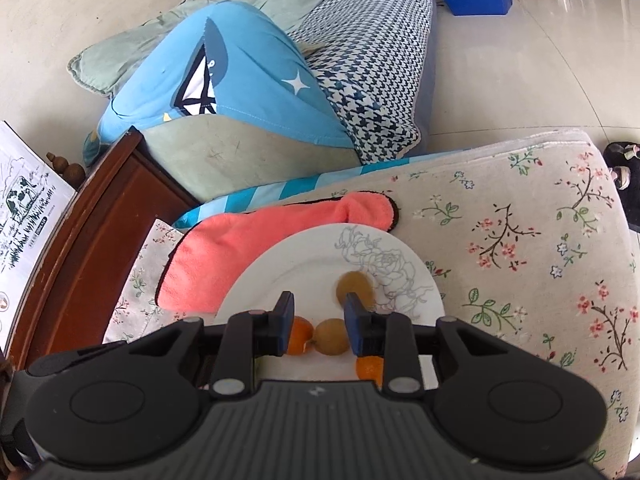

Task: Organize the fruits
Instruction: 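Open the left gripper to drop the red fruit while the right gripper releases the kiwi, then withdraw both tools from the plate back toward the loose fruit, then grasp an orange with the left gripper while the right gripper grasps a green fruit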

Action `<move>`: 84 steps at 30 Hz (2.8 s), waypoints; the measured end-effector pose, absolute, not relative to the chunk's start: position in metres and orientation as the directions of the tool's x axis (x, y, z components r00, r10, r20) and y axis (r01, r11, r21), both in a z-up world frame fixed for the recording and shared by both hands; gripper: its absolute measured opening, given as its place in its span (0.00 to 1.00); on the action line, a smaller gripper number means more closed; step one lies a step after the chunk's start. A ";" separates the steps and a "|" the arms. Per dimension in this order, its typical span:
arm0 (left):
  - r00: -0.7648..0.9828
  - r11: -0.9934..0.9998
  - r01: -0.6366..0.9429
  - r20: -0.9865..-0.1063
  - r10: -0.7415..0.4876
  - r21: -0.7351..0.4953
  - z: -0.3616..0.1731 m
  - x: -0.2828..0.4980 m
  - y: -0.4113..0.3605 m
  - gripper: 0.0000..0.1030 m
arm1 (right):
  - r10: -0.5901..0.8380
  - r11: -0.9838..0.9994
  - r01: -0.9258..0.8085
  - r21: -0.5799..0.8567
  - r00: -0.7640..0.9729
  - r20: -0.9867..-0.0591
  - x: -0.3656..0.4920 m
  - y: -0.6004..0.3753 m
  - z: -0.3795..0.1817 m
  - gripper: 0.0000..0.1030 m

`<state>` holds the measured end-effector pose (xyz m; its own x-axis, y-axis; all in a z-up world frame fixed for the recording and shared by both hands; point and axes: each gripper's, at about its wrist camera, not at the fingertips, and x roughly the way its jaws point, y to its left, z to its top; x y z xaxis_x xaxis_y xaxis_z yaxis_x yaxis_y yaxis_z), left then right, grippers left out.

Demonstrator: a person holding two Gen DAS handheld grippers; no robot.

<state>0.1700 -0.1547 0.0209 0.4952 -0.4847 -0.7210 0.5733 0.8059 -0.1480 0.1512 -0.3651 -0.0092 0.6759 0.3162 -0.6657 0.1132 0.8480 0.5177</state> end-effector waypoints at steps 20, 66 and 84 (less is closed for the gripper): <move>0.602 0.954 0.284 -0.756 -0.258 -0.099 0.040 0.130 -0.064 0.78 | 0.376 0.897 -0.077 0.436 0.654 -0.657 0.112 -0.310 0.016 0.34; 0.523 0.886 0.463 -0.814 -0.254 0.020 -0.009 0.093 -0.064 0.77 | 0.337 0.941 -0.179 0.286 0.550 -0.764 0.092 -0.229 -0.027 0.27; 0.471 0.888 0.455 -0.830 -0.298 -0.061 -0.026 0.102 -0.075 0.27 | 0.372 0.925 -0.167 0.340 0.571 -0.732 0.088 -0.241 -0.012 0.27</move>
